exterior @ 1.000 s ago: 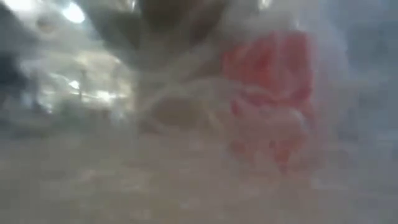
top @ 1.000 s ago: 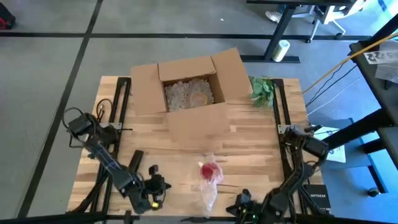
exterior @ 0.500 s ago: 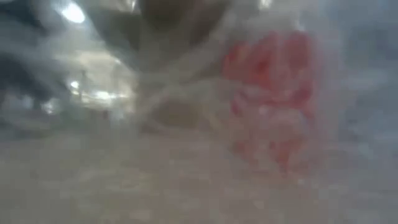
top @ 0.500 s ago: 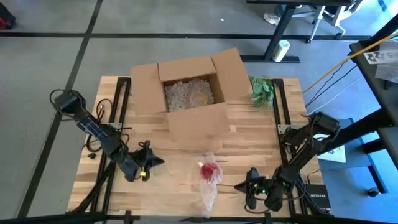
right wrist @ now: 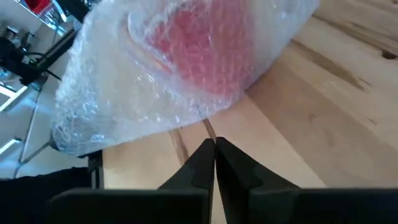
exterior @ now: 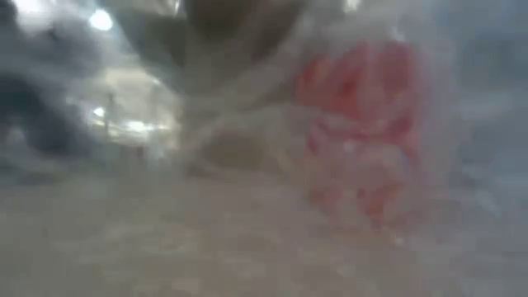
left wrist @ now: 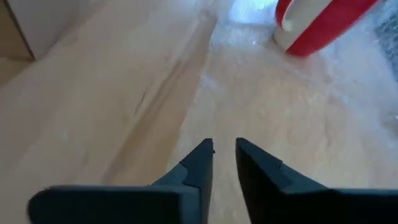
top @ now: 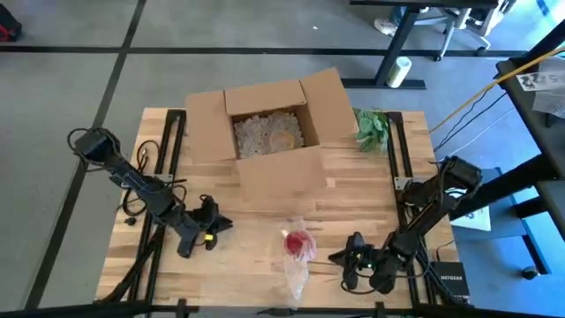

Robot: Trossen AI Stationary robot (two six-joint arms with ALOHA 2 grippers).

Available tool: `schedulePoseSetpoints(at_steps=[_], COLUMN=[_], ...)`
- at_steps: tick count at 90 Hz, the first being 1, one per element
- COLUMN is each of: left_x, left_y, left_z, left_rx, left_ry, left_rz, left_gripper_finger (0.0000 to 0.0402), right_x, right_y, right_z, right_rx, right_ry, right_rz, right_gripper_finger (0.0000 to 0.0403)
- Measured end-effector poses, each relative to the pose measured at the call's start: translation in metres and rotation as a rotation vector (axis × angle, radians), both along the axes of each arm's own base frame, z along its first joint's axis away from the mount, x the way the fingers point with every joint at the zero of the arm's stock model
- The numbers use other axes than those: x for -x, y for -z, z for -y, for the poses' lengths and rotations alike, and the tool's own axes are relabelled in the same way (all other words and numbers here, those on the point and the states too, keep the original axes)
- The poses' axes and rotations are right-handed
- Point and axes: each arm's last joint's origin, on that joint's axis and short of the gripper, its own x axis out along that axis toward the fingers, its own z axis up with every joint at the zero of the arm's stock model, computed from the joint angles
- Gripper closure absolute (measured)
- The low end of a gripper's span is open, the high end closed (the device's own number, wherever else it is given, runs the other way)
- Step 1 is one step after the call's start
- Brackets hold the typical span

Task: Wrap mug
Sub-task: Wrap the red mug with bubble wrap

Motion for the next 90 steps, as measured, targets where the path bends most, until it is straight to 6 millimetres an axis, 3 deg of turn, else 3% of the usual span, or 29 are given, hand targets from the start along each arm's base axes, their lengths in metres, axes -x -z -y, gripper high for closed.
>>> schedulePoseSetpoints(at_steps=[24, 50, 69, 90], left_x=[-0.003, -0.008, -0.004, 0.001], left_y=[0.003, -0.005, -0.013, -0.013], left_z=[-0.002, -0.001, -0.004, 0.001], left_rx=[0.052, -0.152, -0.241, -0.198], left_ry=[0.195, 0.285, 0.257, 0.232], left_rz=[-0.11, -0.208, -0.42, -0.427], left_gripper_finger=[0.0294, 0.0311, 0.0313, 0.0313], right_x=[-0.003, -0.005, -0.005, -0.005], right_y=[-0.005, -0.008, -0.009, -0.008], right_z=[-0.004, -0.006, -0.006, -0.006], right_rx=[-0.054, -0.092, -0.096, -0.095], right_ry=[0.013, 0.017, 0.017, 0.017], right_rz=[0.055, 0.084, 0.087, 0.087], right_gripper_finger=[0.0403, 0.0403, 0.0403, 0.0403])
